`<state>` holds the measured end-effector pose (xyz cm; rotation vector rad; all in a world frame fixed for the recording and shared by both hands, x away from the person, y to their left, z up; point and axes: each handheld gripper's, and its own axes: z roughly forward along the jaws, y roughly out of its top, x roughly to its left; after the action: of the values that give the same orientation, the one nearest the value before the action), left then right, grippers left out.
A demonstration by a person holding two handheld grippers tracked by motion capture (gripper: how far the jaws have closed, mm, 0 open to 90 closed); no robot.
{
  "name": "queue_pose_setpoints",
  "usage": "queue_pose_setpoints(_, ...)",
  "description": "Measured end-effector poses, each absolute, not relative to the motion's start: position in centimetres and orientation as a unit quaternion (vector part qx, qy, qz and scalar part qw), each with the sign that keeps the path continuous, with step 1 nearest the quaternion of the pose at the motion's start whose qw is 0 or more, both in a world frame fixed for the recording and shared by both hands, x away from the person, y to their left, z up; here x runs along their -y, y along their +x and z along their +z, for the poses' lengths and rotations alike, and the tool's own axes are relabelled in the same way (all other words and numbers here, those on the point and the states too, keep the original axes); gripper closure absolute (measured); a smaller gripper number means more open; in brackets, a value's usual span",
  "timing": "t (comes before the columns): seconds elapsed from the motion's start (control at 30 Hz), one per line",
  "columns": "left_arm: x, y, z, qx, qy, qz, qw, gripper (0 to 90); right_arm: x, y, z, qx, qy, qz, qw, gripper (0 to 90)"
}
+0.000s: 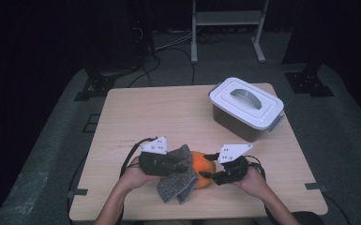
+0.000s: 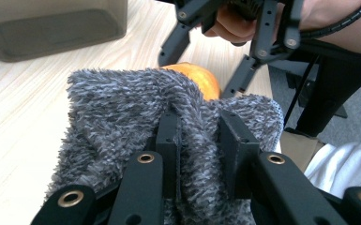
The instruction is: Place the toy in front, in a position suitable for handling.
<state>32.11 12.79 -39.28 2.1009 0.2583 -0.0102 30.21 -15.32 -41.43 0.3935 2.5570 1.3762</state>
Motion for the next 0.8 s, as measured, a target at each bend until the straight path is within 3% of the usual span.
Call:
queue_pose_setpoints(0.03,-13.0,32.2,-39.2,-0.109,0.863,-0.004,0.493,71.7,15.6,30.4,-41.3,-0.869,0.133,0.466,0.101,50.1)
queue_pose_setpoints(0.23,-13.6,32.5,-39.4,-0.119,0.866,0.005,0.486,71.5,16.8,31.1,-41.6,-0.871,0.136,0.462,0.097,51.6)
queue_pose_setpoints(0.33,-13.6,32.6,-39.6,-0.123,0.864,0.002,0.487,71.5,17.5,31.5,-41.8,-0.868,0.148,0.467,0.083,47.1)
queue_pose_setpoints(0.37,-13.5,32.5,-39.6,-0.122,0.865,0.003,0.486,71.5,17.3,31.3,-41.4,-0.865,0.152,0.469,0.089,38.0)
queue_pose_setpoints(0.4,-13.3,32.4,-39.5,-0.119,0.864,-0.002,0.489,71.5,17.2,31.3,-41.3,-0.864,0.151,0.472,0.09,35.8)
queue_pose_setpoints(0.53,-12.7,32.0,-39.3,-0.106,0.865,-0.005,0.49,71.5,16.3,31.0,-41.1,-0.861,0.149,0.48,0.084,34.1)
queue_pose_setpoints(0.6,-12.3,31.8,-39.0,-0.098,0.868,-0.002,0.487,71.4,15.9,31.0,-41.4,-0.861,0.153,0.477,0.087,36.4)
queue_pose_setpoints(0.73,-12.2,31.6,-38.3,-0.089,0.866,0.001,0.492,71.4,15.5,30.5,-41.2,-0.863,0.132,0.479,0.088,54.0)
queue_pose_setpoints(0.8,-12.3,31.6,-38.2,-0.087,0.866,0.002,0.493,71.4,15.4,30.3,-41.1,-0.864,0.122,0.479,0.092,56.1)
